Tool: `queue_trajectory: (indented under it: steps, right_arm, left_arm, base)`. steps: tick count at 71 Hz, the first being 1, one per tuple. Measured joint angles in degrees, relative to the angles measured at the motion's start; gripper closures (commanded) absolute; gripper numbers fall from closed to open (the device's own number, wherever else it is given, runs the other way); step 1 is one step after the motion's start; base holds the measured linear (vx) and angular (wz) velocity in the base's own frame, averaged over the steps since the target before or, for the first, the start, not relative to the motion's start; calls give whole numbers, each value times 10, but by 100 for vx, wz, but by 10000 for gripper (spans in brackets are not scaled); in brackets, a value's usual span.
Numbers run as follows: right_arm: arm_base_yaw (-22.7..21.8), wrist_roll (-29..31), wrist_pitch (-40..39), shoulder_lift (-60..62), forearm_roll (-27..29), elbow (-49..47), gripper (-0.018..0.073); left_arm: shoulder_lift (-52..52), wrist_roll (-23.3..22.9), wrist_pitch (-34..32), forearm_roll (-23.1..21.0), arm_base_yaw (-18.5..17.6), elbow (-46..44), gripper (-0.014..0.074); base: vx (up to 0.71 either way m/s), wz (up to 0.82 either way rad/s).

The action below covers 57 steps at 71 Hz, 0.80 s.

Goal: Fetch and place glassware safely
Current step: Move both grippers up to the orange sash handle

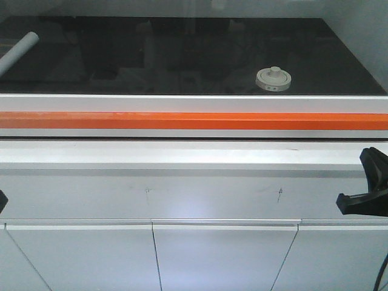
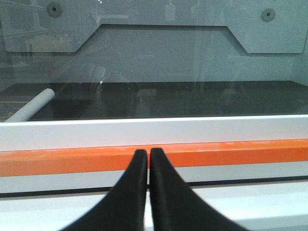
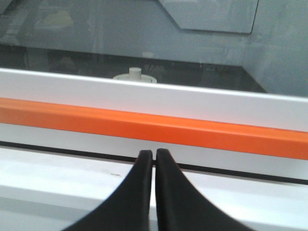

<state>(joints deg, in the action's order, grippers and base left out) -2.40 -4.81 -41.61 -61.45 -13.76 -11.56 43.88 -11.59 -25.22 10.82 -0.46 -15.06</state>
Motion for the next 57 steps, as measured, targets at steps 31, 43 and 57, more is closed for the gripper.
queue_trajectory:
  steps: [31,43,57]
  right_arm:
    - [0,0,-69,-210,0,-89,563]
    - [0,4,-108,-270,0,-95,563]
    - [0,6,-129,-316,0,-119,563]
  left_arm:
    - [0,0,-4,0,0,0,603]
    - [0,-1,-4,0,0,0,603]
    - [0,-1,-4,0,0,0,603]
  base:
    - [0,0]
    - [0,0]
    - [0,0]
